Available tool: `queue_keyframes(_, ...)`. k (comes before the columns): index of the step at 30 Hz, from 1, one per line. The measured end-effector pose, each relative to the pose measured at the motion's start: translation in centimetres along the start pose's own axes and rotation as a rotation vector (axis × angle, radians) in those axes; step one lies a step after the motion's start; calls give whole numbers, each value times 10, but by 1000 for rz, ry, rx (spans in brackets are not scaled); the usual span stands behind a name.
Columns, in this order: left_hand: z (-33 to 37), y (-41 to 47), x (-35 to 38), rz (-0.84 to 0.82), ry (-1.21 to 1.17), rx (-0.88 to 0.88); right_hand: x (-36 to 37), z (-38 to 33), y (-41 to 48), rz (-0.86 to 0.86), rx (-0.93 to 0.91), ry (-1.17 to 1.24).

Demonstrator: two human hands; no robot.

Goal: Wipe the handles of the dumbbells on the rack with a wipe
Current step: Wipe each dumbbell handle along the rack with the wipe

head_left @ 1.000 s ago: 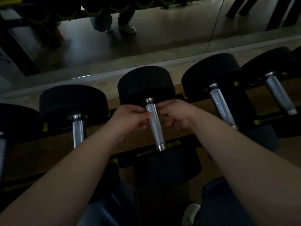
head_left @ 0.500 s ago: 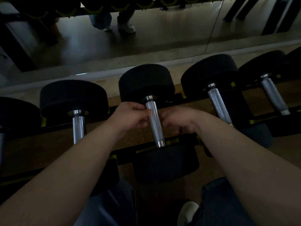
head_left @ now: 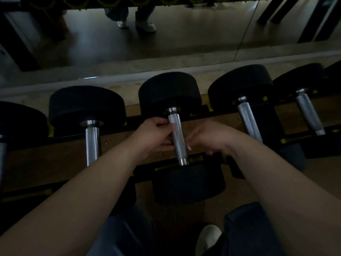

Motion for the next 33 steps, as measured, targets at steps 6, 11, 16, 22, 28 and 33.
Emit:
queue_keyframes(6,1,-2,-1,3,-8,1,-5,-8,-8,267,-98,201)
queue_keyframes(11,-2,-6,1,46,-15,56,-1,-15,-10,335,-144,216)
queue_keyframes(16,-9,-9,0,-34,13,-5,6,-13,-31,53,-96,-12)
queue_keyframes(22,-2,-31,-30,-41,154,30,14,-61,-26,235,-260,220)
queue_keyframes(28,-8,-70,-120,275,244,238,59,-111,-2,221,-318,185)
queue_keyframes(33,-38,-85,-180,555,250,296,100,-152,26,252,-447,-61)
Point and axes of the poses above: each hand's wrist, its own y-axis towards the middle knuckle, its own x-axis out of the palm, z = x × y, the point moved 6 cm from there along y, towards the middle knuckle, and after that the axes turned 15 degrees about -x, right-handed, at the moved point
